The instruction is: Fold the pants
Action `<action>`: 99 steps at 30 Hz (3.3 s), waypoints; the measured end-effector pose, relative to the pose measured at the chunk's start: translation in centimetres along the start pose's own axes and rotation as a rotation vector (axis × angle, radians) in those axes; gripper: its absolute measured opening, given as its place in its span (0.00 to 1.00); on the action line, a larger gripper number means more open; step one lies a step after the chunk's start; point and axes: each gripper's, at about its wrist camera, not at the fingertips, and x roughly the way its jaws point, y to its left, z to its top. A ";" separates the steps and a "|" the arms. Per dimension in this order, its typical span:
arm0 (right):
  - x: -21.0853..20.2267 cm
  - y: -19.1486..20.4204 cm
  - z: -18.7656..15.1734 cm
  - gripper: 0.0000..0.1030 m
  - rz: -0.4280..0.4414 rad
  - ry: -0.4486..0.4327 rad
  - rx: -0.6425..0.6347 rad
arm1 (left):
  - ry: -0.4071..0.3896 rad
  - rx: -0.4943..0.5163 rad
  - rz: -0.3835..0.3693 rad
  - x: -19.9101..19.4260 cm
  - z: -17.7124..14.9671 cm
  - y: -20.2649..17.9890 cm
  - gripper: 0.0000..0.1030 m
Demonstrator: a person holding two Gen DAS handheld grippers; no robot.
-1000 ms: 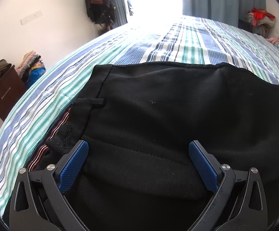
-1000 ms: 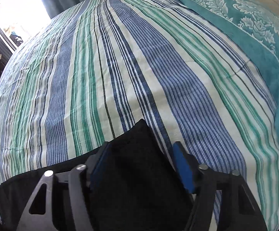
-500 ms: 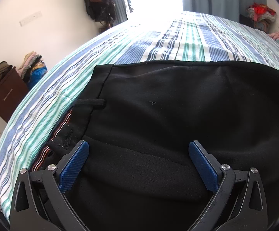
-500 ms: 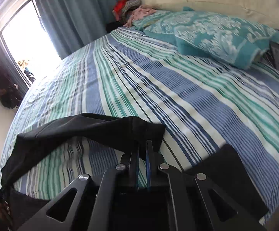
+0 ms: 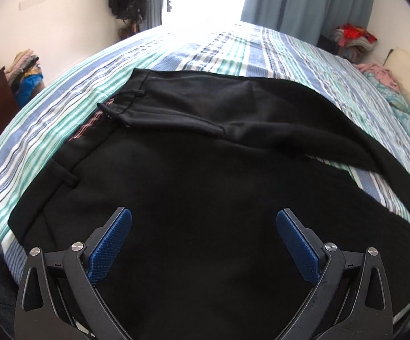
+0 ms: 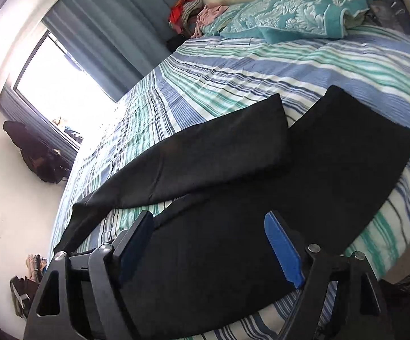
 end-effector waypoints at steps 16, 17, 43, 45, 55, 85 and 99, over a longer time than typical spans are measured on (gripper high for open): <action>1.0 -2.1 4.7 0.06 0.055 -0.140 0.176 | 0.102 0.117 -0.094 -0.2 6.9 -4.6 0.99; -0.1 -1.1 4.9 0.06 0.076 -0.159 0.138 | 0.119 0.056 -0.136 0.8 9.2 -4.6 0.99; -13.5 1.9 5.5 0.06 0.400 -0.148 -0.066 | 0.361 -0.525 -0.296 14.0 20.6 -2.2 0.09; -10.8 0.6 6.2 0.06 0.351 -0.105 -0.037 | 0.298 -0.524 -0.364 10.0 21.6 -0.8 0.09; -6.1 -6.6 8.3 0.06 0.144 0.049 0.113 | 0.169 -0.326 -0.270 -4.4 2.0 5.6 0.19; -4.5 -9.3 5.1 0.07 -0.148 0.126 0.100 | 0.191 -0.612 -0.290 -2.7 -1.1 11.7 0.74; -5.2 -9.9 5.2 0.07 -0.101 0.091 0.141 | 0.117 -0.680 -0.291 -3.0 0.5 11.8 0.08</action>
